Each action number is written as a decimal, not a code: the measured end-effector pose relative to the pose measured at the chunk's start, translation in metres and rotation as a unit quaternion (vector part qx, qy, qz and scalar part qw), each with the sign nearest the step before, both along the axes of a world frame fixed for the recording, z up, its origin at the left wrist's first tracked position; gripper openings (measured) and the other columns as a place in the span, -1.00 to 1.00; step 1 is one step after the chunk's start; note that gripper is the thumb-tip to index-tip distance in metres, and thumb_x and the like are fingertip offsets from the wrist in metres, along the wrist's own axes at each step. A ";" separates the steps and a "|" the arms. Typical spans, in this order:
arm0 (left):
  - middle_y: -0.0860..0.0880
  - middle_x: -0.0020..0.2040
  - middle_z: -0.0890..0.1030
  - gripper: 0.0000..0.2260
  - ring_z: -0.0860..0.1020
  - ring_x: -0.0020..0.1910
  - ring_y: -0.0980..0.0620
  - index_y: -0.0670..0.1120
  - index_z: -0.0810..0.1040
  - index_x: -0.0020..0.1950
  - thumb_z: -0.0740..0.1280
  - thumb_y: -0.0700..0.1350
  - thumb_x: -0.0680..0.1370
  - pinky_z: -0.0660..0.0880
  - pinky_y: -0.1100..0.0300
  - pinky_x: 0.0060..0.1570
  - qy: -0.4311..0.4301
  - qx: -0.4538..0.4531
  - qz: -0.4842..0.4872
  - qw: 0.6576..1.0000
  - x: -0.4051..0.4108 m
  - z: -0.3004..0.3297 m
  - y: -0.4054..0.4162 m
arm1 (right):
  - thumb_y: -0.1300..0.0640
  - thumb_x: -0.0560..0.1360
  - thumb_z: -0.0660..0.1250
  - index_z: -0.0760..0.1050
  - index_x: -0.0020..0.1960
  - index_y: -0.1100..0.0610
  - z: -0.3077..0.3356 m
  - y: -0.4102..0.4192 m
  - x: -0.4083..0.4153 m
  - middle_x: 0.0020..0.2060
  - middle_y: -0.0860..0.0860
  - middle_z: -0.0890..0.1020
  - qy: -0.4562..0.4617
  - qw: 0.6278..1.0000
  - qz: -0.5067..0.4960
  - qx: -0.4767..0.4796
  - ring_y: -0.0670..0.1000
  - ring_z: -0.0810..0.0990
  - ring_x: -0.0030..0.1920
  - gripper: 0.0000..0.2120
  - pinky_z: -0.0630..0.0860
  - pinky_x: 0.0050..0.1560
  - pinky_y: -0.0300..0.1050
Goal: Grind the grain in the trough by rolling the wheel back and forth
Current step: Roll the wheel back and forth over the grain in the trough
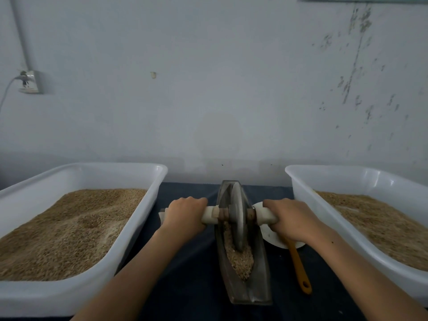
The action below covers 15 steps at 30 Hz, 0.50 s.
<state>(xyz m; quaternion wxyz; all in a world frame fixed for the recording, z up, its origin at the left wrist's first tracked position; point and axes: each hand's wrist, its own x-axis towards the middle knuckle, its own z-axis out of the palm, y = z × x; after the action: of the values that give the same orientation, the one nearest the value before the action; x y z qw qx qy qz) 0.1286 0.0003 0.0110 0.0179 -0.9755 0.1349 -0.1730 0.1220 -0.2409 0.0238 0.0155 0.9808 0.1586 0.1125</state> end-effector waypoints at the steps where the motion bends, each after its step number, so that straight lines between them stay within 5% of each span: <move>1: 0.01 -0.01 0.58 -0.80 0.52 -0.10 0.04 -0.01 0.44 0.08 0.32 0.01 0.51 0.35 0.20 -0.18 0.016 0.002 -0.005 1.000 0.000 0.001 0.001 | 0.11 0.49 0.27 0.37 -0.01 -0.06 0.002 0.000 0.000 -0.11 -0.07 0.57 0.013 1.000 -0.003 -0.004 -0.04 0.52 -0.13 -0.87 0.37 -0.20 -0.17; 10: -0.01 -0.01 0.60 -0.79 0.56 -0.04 0.01 -0.03 0.52 0.08 0.35 -0.02 0.48 0.45 0.17 -0.08 0.122 0.040 -0.032 0.991 -0.003 0.015 0.002 | 0.14 0.43 0.35 0.43 0.00 -0.09 0.018 -0.002 -0.005 -0.06 -0.04 0.59 0.165 0.986 -0.018 -0.016 -0.03 0.57 -0.06 -0.79 0.46 -0.18 -0.18; 15: 0.01 0.01 0.59 -0.77 0.56 -0.02 0.01 0.00 0.49 0.10 0.35 0.01 0.48 0.45 0.15 -0.06 0.071 0.015 -0.020 0.997 0.001 0.005 0.003 | 0.15 0.50 0.26 0.31 -0.04 -0.06 0.010 0.002 -0.005 -0.11 -0.06 0.53 0.069 0.997 -0.014 -0.022 -0.03 0.51 -0.11 -0.84 0.33 -0.24 -0.20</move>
<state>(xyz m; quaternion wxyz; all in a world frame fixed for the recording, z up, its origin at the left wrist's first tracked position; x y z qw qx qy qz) 0.1293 0.0034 0.0159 0.0198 -0.9821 0.1575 -0.1016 0.1173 -0.2384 0.0343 0.0280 0.9878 0.1479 0.0411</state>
